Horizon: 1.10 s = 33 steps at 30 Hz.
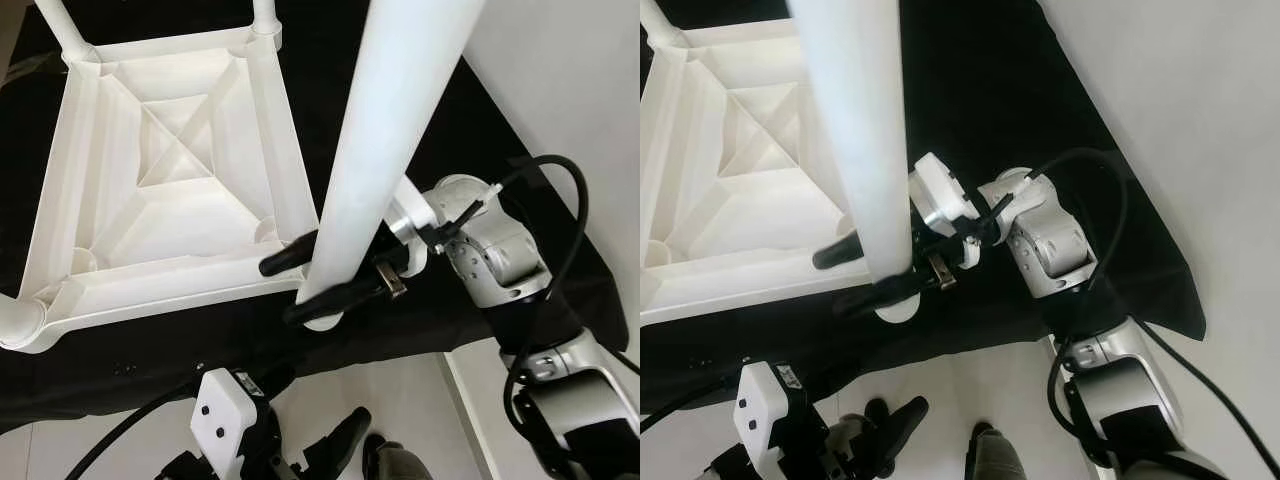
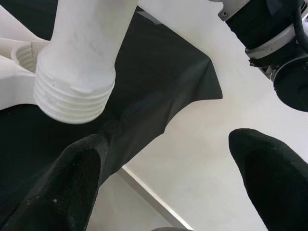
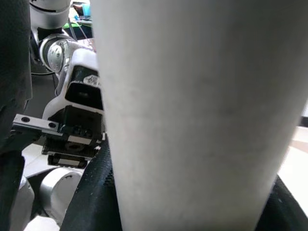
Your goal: Building children table
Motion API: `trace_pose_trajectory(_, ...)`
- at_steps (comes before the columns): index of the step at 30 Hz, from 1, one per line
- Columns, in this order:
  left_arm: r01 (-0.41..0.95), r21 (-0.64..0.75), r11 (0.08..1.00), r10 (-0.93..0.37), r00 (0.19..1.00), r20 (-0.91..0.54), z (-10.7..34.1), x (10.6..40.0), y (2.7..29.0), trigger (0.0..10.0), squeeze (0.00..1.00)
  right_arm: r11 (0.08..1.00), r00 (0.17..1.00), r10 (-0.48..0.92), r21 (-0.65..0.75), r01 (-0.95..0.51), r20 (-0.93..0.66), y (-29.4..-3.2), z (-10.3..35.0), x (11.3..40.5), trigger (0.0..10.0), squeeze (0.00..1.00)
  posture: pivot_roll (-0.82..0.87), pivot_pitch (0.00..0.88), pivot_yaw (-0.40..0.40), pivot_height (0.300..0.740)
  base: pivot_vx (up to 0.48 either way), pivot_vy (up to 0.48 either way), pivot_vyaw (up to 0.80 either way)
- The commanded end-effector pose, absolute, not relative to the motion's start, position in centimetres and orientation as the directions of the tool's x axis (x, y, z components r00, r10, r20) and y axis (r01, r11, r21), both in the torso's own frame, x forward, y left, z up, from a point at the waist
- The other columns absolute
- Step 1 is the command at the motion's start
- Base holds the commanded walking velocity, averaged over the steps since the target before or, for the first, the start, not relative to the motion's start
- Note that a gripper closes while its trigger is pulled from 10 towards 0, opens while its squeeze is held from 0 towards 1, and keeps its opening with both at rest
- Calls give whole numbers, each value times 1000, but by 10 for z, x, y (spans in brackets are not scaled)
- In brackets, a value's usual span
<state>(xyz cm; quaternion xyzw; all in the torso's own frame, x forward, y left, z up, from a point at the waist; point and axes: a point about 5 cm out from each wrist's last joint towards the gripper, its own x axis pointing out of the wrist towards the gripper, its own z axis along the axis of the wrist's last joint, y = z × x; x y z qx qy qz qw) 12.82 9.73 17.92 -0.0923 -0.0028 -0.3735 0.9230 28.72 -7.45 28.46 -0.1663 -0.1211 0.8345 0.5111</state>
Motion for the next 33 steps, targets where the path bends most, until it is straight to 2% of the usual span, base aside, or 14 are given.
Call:
trace_pose_trajectory(1,690,-180,701,-691,720,65,176,127,97,10000,0,-481,-452,876,-374,-793,-168,-73,282,282,10000,0,73,357,-17,740,0,0,0)
trace_pose_trajectory(4,690,-181,701,-691,720,66,176,127,97,10000,0,-485,-453,874,-374,-790,-176,-73,282,282,10000,0,84,358,-10,740,0,0,0)
trace_pose_trajectory(7,690,-184,700,-692,719,67,176,127,97,10000,0,-509,-438,860,-381,-772,-261,-75,272,281,10000,0,93,360,-9,740,0,0,0)
trace_pose_trajectory(13,691,-187,699,-692,718,67,176,126,97,10000,0,-512,-435,858,-386,-768,-274,-75,271,282,10000,0,94,361,-7,740,0,0,0)
trace_pose_trajectory(18,695,-197,692,-698,713,65,177,122,96,10000,0,-452,-457,886,-372,-811,-81,-77,306,292,10000,0,95,363,-6,740,0,0,0)
trace_pose_trajectory(25,695,-201,690,-698,713,65,177,121,96,10000,0,-443,-490,870,-355,-823,51,-80,330,295,10000,0,93,363,-8,740,0,0,0)
trace_pose_trajectory(31,695,-206,689,-698,713,65,177,119,95,10000,0,-375,-401,916,-420,-826,-27,-66,312,304,10000,0,104,364,-10,740,0,0,0)
trace_pose_trajectory(33,694,-206,690,-698,713,65,178,118,95,10000,0,-335,-326,940,-435,-836,-98,-60,300,312,10000,0,107,374,-8,740,0,0,0)
